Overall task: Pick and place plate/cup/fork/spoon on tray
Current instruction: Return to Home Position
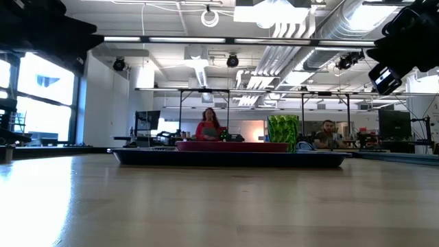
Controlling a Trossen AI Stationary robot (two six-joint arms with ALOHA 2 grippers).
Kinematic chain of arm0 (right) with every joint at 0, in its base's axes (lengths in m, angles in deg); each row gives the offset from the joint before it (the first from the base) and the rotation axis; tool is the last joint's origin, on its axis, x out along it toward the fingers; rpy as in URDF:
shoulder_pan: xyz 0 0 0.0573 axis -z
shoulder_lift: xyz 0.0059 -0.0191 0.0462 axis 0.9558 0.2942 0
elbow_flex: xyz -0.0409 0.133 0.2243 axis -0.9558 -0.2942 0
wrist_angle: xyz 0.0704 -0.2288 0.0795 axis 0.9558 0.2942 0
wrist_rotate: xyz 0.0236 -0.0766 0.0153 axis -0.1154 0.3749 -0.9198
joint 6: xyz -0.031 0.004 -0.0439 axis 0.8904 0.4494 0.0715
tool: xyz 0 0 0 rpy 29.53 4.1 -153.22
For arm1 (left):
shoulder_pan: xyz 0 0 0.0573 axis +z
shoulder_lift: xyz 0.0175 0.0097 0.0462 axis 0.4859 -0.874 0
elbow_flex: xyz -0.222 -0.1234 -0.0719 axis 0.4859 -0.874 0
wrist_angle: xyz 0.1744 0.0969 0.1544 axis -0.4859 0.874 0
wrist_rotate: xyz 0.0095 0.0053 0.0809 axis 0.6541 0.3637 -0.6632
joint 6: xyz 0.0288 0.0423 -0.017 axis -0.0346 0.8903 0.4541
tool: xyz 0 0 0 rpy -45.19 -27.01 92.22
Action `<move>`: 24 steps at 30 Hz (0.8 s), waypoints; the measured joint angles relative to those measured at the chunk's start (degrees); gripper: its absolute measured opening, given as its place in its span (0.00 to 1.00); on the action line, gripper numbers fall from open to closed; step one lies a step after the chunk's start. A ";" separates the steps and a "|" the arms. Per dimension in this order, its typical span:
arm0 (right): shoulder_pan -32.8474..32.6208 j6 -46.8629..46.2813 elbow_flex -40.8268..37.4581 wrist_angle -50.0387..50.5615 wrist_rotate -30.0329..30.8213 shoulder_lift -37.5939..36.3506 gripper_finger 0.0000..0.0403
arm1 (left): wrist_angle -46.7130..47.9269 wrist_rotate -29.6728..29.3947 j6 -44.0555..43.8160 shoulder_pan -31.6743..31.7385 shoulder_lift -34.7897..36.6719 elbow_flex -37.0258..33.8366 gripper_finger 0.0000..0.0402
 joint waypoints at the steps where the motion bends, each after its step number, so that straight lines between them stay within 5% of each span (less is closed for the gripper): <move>1: 0.00 0.47 0.00 0.08 -0.09 0.00 0.16 | 0.01 0.44 0.14 0.00 0.00 0.00 0.24; 24: 0.00 -1.77 0.02 3.09 0.81 1.24 0.16 | -3.61 1.89 8.47 -0.01 -1.77 -3.72 0.24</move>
